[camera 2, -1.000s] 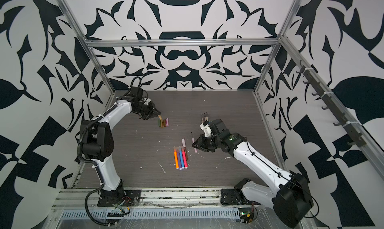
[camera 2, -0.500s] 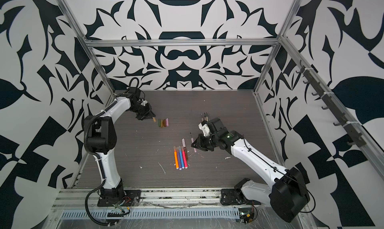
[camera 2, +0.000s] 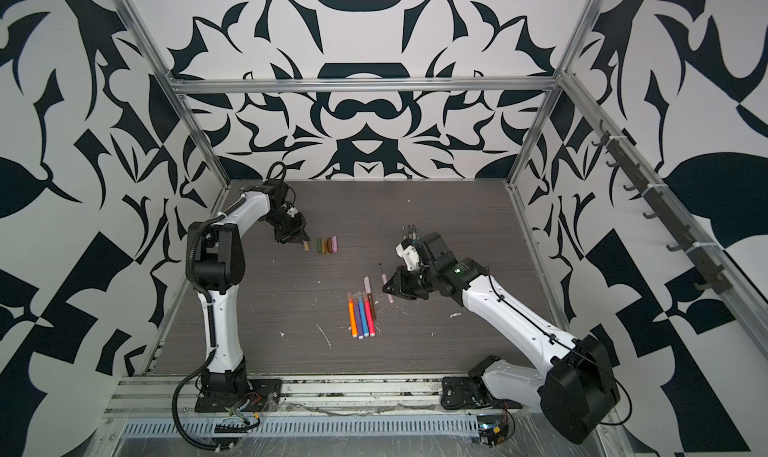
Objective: Open the pen caps
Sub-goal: 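Lay the tan cap by the green cap while the right holds the pen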
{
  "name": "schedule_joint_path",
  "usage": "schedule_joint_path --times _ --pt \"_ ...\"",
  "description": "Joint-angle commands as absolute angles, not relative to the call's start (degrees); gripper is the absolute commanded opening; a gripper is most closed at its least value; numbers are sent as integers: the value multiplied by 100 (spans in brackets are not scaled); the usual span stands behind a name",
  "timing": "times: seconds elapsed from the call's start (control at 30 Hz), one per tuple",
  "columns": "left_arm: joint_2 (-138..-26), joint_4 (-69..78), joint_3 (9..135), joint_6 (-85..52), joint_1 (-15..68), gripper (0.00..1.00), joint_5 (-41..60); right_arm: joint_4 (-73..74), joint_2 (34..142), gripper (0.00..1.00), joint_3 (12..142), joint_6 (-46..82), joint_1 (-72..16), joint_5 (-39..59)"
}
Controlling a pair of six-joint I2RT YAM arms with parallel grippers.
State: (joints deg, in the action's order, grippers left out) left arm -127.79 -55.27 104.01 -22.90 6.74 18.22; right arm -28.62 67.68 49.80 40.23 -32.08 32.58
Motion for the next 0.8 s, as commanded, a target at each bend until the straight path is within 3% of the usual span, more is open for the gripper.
schedule_joint_path --times 0.0,0.53,0.77 --pt "-12977 -5875 10610 -2240 650 5 1875 -2892 6651 0 5219 3894 -3208 3278" --pt "-13394 -5943 11074 -2468 677 12 2210 -2988 6662 0 5291 3810 -3207 3235" --pt "-13469 -5857 11105 -2575 728 21 2288 -3020 6677 0 5317 3795 -3204 3243"
